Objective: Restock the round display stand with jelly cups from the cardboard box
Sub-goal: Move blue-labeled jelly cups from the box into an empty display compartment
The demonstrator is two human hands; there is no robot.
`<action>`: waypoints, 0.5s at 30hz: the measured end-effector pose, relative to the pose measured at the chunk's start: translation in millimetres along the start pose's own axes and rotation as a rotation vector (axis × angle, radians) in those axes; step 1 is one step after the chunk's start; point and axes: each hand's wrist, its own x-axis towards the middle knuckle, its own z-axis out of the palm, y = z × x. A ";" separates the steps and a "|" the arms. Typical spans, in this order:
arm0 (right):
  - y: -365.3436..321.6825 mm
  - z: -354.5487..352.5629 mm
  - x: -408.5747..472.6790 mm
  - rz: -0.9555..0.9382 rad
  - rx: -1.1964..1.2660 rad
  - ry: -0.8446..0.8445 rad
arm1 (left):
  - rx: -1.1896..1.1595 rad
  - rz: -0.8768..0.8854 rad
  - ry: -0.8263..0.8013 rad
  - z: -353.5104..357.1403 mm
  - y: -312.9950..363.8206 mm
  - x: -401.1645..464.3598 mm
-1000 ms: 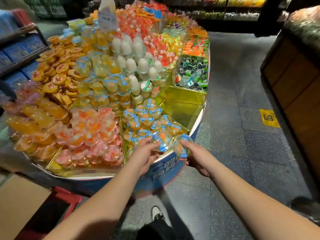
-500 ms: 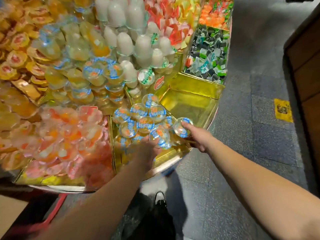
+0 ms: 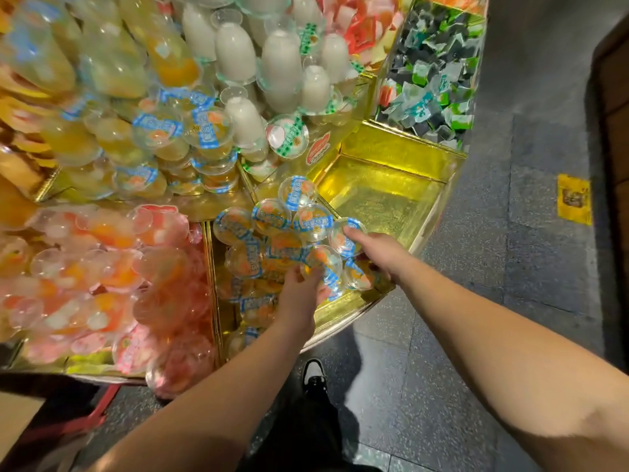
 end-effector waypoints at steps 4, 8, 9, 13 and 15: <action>-2.3 1.0 6.5 -0.007 -0.082 0.006 | 0.038 0.036 0.045 1.6 -5.1 -0.4; -5.0 2.2 9.1 -0.032 -0.192 0.002 | 0.052 0.069 0.093 4.6 -13.5 2.5; -4.0 3.9 9.8 -0.036 -0.209 0.009 | 0.039 0.072 0.101 5.2 -15.0 3.0; -2.7 8.0 8.9 -0.043 -0.245 0.016 | 0.009 0.065 0.105 5.4 -15.3 1.2; -3.5 7.6 8.1 -0.043 -0.246 0.023 | 0.060 0.060 0.139 4.0 -14.1 3.1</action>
